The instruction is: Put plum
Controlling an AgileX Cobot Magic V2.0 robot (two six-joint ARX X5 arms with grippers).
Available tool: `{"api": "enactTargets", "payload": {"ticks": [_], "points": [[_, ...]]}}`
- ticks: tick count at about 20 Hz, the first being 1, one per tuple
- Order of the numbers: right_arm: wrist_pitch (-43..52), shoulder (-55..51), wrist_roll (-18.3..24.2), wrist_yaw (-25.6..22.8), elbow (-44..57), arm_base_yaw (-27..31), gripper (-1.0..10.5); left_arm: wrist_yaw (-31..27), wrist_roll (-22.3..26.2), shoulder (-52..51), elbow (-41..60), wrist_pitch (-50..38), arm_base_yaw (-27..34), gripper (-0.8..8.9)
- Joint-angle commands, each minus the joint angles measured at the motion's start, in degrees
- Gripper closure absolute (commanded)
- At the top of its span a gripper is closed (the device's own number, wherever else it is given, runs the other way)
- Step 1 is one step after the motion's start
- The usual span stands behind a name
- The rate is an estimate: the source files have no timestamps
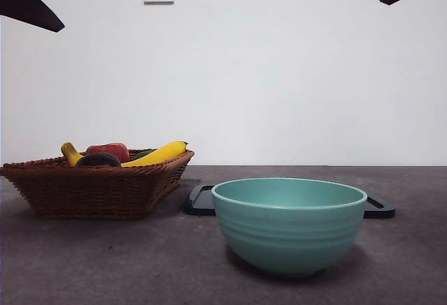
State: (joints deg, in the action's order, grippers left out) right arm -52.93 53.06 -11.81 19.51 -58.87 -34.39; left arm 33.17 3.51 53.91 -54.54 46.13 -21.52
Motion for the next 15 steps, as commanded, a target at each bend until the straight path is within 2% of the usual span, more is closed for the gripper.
{"api": "enactTargets", "payload": {"ticks": [1,4,15], "points": [[0.35,0.39,0.96,-0.02,-0.96,-0.35,7.0,0.33,0.24,0.22,-1.33,-0.24,-0.26,5.26],[0.33,0.39,1.46,-0.02,-0.96,-0.35,9.4,0.33,0.22,0.22,-1.33,-0.26,-0.26,8.12],[0.57,0.39,2.01,-0.02,-0.96,-0.35,9.4,0.33,0.28,0.22,-1.33,-0.9,-0.26,8.04]]}}
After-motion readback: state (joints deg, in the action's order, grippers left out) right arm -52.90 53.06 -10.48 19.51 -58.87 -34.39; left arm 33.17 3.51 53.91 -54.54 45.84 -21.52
